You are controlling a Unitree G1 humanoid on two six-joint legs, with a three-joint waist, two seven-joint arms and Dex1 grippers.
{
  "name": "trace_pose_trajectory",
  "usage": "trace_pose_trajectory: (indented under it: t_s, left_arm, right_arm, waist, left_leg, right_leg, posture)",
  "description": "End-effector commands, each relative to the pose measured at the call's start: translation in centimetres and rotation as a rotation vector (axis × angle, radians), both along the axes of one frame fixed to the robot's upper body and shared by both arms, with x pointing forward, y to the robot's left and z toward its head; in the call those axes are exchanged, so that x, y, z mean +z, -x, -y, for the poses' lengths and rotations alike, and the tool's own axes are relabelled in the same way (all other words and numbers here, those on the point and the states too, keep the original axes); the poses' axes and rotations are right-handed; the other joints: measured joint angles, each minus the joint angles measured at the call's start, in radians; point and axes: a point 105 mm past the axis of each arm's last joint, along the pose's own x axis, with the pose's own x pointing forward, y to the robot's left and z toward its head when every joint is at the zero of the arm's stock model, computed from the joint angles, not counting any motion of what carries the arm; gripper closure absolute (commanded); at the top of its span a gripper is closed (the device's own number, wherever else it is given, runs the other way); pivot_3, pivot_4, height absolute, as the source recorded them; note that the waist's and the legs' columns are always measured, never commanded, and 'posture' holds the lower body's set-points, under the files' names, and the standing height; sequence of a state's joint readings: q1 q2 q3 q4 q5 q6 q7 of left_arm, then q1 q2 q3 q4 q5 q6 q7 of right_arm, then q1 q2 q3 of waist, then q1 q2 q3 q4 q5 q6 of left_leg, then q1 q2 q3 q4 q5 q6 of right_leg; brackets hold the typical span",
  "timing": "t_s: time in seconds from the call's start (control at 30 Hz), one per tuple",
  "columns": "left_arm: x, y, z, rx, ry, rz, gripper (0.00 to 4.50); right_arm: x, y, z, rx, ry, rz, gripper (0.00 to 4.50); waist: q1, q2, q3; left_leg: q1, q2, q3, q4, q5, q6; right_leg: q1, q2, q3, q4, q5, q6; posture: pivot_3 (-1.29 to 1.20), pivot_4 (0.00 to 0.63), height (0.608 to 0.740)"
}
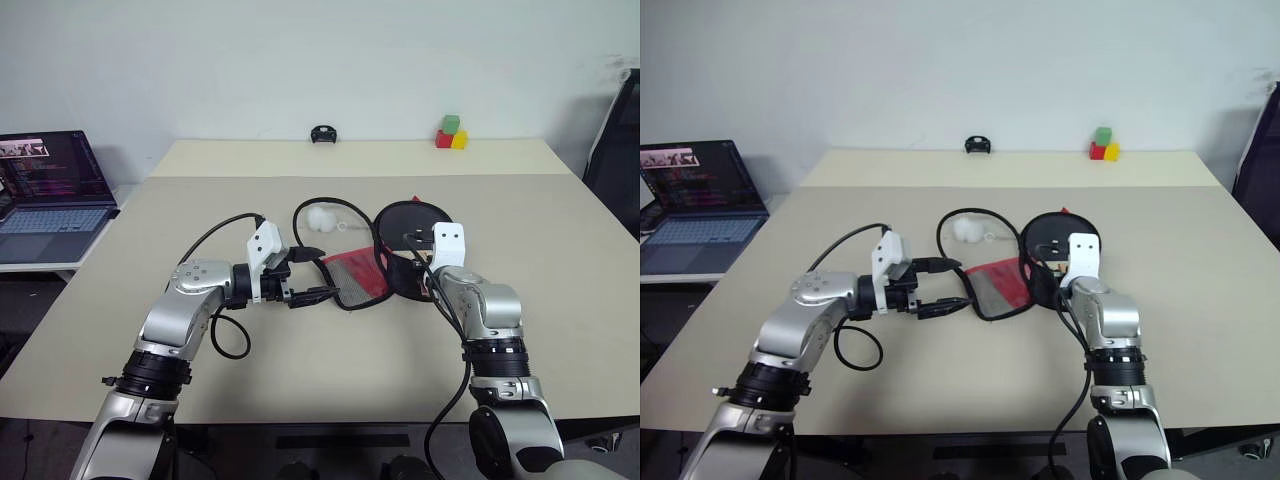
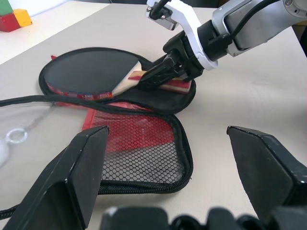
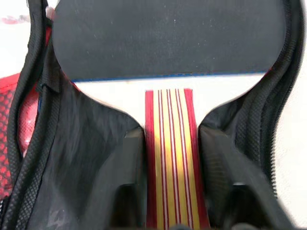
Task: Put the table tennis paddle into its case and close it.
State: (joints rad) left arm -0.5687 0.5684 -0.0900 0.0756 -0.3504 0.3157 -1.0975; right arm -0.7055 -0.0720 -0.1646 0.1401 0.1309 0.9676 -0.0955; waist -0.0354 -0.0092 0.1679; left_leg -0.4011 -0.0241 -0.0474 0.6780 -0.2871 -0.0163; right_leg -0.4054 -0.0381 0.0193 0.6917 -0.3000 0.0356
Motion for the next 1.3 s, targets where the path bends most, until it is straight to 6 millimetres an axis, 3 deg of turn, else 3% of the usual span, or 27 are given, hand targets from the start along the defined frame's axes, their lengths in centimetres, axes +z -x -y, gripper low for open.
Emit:
trace_pose_trajectory:
  t_s: [0.03,0.1,0.4,0.57,0.73,0.87,0.97,1.13,1.3]
  left_arm:
    - [1.5,0.3,0.0,-0.004,0.006,0.066,0.18]
    - [1.5,0.3,-0.1,-0.002,0.006,0.066,0.18]
    - [1.6,-0.4,-1.0,0.086,0.035,0.074,0.18]
    - [1.5,-1.8,-2.3,0.22,0.068,0.088,0.18]
    - [1.0,-1.8,-3.1,0.252,0.082,0.063,0.18]
    - [0.2,-2.0,-4.1,0.295,0.068,0.041,0.18]
    - [-0.3,-2.1,-4.7,0.316,0.059,0.023,0.18]
    - [-0.9,-2.5,-5.4,0.353,0.045,0.002,0.18]
    - [-3.7,-5.2,-6.9,0.522,-0.049,-0.066,0.18]
  right_arm:
    - [1.2,-0.2,-0.3,0.002,-0.016,0.059,1.13]
    - [1.7,0.0,-0.9,0.025,-0.04,0.069,0.44]
    - [5.1,3.5,-2.6,0.205,-0.113,0.134,0.44]
    - [7.5,5.9,-1.8,0.405,-0.051,0.224,0.44]
    - [8.4,8.3,-0.1,0.595,-0.054,0.247,0.44]
    - [9.8,9.0,0.9,0.719,0.014,0.292,0.44]
    - [11.1,9.8,1.3,0.827,-0.038,0.275,0.44]
    - [12.9,9.9,1.4,0.885,0.012,0.34,0.44]
    - [13.9,10.2,1.2,0.919,-0.006,0.386,0.44]
  waist:
    - [0.0,0.0,0.0]
    - [0.0,0.0,0.0]
    - [0.002,0.0,0.0]
    - [0.003,0.0,0.0]
    - [0.004,0.0,0.0]
    - [0.002,0.0,0.0]
    - [0.002,0.0,0.0]
    - [0.005,-0.001,0.0]
    - [0.007,-0.001,0.0]
  left_leg:
    - [0.0,0.0,0.0,0.0,0.0,0.0]
    - [0.0,0.0,0.0,0.0,0.0,0.0]
    - [0.001,0.0,-0.001,0.0,0.0,0.001]
    - [0.001,0.0,-0.001,0.001,-0.001,0.002]
    - [0.001,0.0,-0.001,0.001,-0.001,0.003]
    - [0.001,0.0,-0.001,0.001,-0.001,0.003]
    - [0.001,0.0,-0.001,0.001,-0.001,0.003]
    - [0.001,0.0,-0.001,0.001,-0.001,0.003]
    - [0.001,0.0,-0.002,0.001,-0.001,0.003]
  right_leg:
    - [0.0,0.0,0.0,0.0,0.0,0.0]
    - [0.0,0.0,0.0,0.001,0.0,0.0]
    - [0.0,0.0,0.0,0.002,0.0,0.0]
    - [0.0,0.0,0.0,0.002,0.0,0.0]
    - [0.001,0.0,-0.001,0.002,0.0,0.0]
    - [0.001,0.0,-0.001,0.002,0.0,0.0]
    - [0.001,0.0,-0.001,0.002,0.0,0.0]
    - [0.002,0.0,-0.001,0.001,0.0,0.0]
    - [0.002,0.0,-0.001,0.002,0.0,0.0]
  posture:
    - [0.0,0.15,0.74]
    - [0.0,0.15,0.74]
    - [0.0,0.15,0.74]
    - [0.0,0.15,0.74]
    - [0.0,0.15,0.74]
    - [0.0,0.15,0.74]
    - [0.0,0.15,0.74]
    - [0.0,0.15,0.74]
    - [0.0,0.15,0.74]
